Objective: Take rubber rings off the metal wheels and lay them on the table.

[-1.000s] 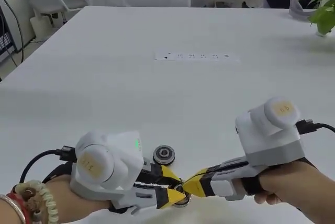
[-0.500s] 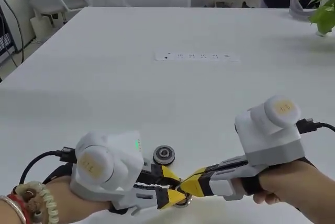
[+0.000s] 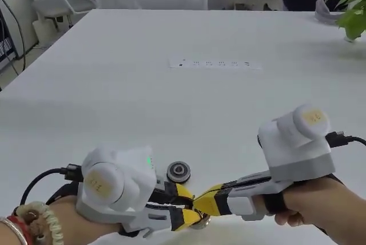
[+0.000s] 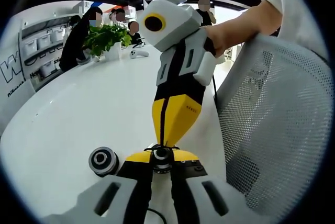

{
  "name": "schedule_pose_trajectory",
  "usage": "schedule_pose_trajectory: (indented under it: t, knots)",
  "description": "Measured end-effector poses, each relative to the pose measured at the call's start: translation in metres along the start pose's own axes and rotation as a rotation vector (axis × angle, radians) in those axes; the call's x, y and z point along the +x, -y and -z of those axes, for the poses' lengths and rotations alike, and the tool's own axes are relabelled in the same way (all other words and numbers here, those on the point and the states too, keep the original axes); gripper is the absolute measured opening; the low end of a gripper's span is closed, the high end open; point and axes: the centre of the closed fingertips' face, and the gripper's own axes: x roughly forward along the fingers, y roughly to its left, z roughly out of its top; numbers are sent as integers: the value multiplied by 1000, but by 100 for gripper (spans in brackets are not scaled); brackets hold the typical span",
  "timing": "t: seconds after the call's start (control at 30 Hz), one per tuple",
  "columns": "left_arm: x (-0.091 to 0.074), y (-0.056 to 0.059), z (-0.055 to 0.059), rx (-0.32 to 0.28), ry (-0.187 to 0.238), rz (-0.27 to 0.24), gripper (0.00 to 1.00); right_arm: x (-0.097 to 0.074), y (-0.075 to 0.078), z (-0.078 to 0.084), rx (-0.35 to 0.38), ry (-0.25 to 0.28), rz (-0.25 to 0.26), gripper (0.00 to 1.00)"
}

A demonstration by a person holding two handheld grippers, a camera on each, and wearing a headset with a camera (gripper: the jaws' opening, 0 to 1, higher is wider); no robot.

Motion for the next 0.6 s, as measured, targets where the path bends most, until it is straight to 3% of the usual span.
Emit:
schedule_pose_trajectory:
  t: [0.3,0.6]
  knots:
    - [1,-1,-1,-30,-13,-4,7,0,8,4,-28,-16,38,0]
    - [-4,-3,-1,-15,-53,7,9,-3,20,9,40,-19,66,0]
